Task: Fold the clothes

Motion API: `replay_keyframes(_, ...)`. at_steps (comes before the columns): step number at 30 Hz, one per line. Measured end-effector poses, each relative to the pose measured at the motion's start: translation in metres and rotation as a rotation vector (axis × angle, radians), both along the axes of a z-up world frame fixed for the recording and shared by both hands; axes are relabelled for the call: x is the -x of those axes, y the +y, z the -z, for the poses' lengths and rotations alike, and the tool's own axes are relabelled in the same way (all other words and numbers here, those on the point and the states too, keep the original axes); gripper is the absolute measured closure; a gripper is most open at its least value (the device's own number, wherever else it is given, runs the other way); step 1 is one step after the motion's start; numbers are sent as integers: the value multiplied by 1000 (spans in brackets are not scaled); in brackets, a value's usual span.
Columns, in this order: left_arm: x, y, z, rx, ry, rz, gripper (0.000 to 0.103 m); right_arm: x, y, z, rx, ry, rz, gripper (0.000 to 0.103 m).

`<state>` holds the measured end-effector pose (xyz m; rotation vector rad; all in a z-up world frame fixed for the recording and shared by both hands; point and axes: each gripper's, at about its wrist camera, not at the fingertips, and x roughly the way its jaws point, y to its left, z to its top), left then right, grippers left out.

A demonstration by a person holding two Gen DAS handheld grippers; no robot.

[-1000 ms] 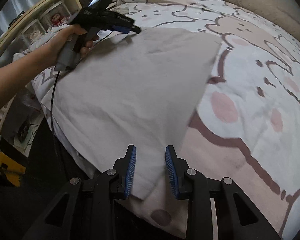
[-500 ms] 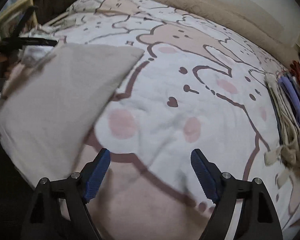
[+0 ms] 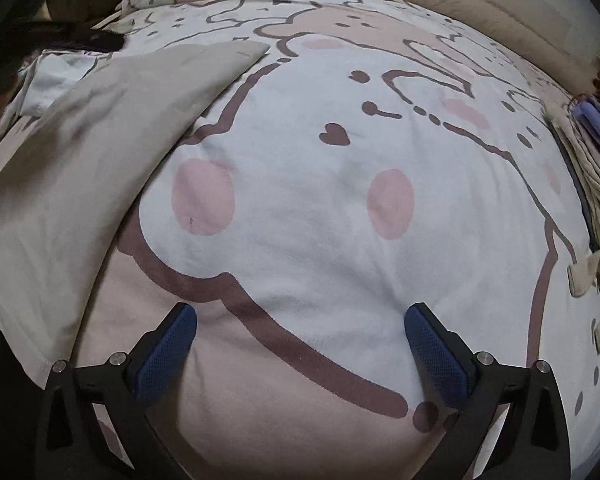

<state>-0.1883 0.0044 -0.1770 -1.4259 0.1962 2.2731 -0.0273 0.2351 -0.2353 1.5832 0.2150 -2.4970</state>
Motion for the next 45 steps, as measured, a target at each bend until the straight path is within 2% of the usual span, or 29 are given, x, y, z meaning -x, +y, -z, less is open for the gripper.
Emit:
replay_keyframes(5,33,25,36,2,-127,-24,58,-9,-2,0,-3,36,25,0)
replay_keyframes(13,67,32,39,-8,-57,-73,58,-7,-4,2,19,39,26,0)
replay_keyframes(17,47,12,12,-50,-17,-57,58,-10,-6,0,18,50,22,0)
replay_keyframes(19,12,-1,-9,-11,67,-1,58,-10,-9,-5,-2,65,7,0)
replay_keyframes(22,-51,-21,-34,47,188,76,58,-25,-17,-21,-43,156,-41,5)
replay_keyframes(25,-119,-45,-47,87,304,121,58,-54,-40,-40,-192,289,-231,5)
replay_keyframes(27,-158,-52,-49,131,382,148,58,-75,-56,-41,-342,399,-392,5)
replay_keyframes(30,-196,-51,-39,156,418,178,58,-107,-80,-41,-570,562,-634,5)
replay_keyframes(34,-246,-50,-25,189,461,218,58,-129,-93,-15,-756,667,-901,5)
replay_keyframes(35,-252,-48,-20,192,450,225,58,-132,-94,-8,-793,693,-954,5)
replay_keyframes(39,-262,-44,-5,190,414,216,58,-143,-95,13,-873,799,-1116,5)
replay_keyframes(45,-261,-34,6,181,384,193,58,-153,-96,22,-856,946,-1303,5)
